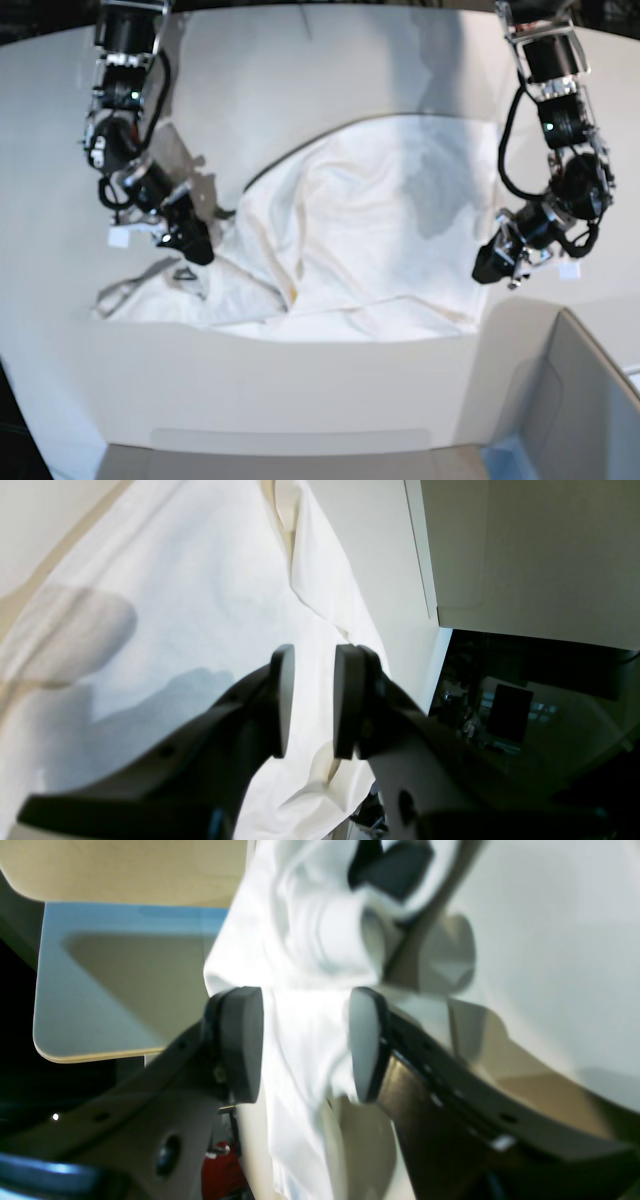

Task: Layout the t-shirt on the table in an organized manner, then fold the t-shirt properly

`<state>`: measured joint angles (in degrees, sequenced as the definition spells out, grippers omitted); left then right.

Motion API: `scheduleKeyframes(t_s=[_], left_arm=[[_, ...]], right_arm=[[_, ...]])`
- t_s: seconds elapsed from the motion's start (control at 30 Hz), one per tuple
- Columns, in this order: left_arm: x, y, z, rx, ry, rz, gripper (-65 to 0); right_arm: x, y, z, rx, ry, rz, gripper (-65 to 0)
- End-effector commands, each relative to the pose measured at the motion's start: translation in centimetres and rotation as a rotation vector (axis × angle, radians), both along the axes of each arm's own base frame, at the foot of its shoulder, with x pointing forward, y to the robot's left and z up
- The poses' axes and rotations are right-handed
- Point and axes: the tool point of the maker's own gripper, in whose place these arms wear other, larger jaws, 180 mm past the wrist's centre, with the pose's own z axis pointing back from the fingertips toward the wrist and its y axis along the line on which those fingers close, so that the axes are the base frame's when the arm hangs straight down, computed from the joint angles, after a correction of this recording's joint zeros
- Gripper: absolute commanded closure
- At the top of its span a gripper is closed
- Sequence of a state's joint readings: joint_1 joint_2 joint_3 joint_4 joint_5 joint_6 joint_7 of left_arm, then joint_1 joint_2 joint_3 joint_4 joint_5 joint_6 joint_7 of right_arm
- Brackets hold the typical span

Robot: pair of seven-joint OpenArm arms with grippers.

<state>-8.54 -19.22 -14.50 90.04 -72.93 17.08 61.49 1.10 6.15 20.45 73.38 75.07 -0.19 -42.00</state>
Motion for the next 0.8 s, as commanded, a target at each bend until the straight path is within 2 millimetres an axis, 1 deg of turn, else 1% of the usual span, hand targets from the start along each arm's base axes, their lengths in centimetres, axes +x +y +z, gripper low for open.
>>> scheduleKeyframes(t_s=[0.0,0.07,0.1,0.17,0.23,0.27,0.33,0.4,0.43,0.5,0.53,0.6,0.7,0.77], left_arm=[[0.4,-0.1,1.5,-0.017,-0.029,-0.021,-15.1],[0.4,-0.1,1.5,-0.017,-0.029,-0.021,-15.1],[0.4,-0.1,1.5,-0.017,-0.029,-0.021,-15.1],[0.4,-0.1,1.5,-0.017,-0.029,-0.021,-15.1],[0.4,-0.1,1.6,-0.017,-0.03,-0.021,-15.1],[0.4,-0.1,1.6,-0.017,-0.03,-0.021,-15.1],[0.4,-0.1,1.6,-0.017,-0.03,-0.021,-15.1],[0.4,-0.1,1.6,-0.017,-0.031,-0.02,-15.1],[0.4,-0.1,1.6,-0.016,-0.032,-0.019,-15.1],[0.5,-0.1,1.6,-0.016,-0.033,-0.019,-15.1],[0.5,-0.1,1.6,-0.016,-0.033,-0.019,-15.1],[0.5,-0.1,1.6,-0.015,-0.034,-0.017,-15.1],[0.5,0.0,1.6,-0.015,-0.034,-0.016,-15.1],[0.5,0.0,1.6,-0.014,-0.035,-0.015,-15.1]], right_arm=[[0.4,0.3,0.3,0.01,-0.001,0.009,-27.9],[0.9,0.5,0.8,0.008,-0.014,0.015,-26.7],[1.0,1.0,1.0,0.006,-0.018,0.029,-25.3],[0.8,2.1,1.0,-0.004,-0.013,0.068,-20.9],[0.4,3.1,1.6,-0.03,-0.032,0.112,-15.7],[-0.3,3.2,1.5,-0.076,-0.03,0.141,-13.6],[-1.5,3.9,2.0,-0.174,-0.036,0.197,-10.5],[-2.3,3.7,3.1,-0.305,-0.054,0.228,-9.9],[-2.8,3.3,3.6,-0.385,-0.062,0.239,-10.1],[-3.6,2.9,5.0,-0.535,-0.092,0.254,-12.8],[-4.0,2.4,5.2,-0.596,-0.088,0.261,-14.6],[-4.9,1.4,5.9,-0.722,-0.072,0.278,-20.4],[-5.9,0.4,5.8,-0.903,-0.041,0.358,-27.4],[-6.5,-0.2,5.3,-1.039,-0.022,0.421,-29.1]])
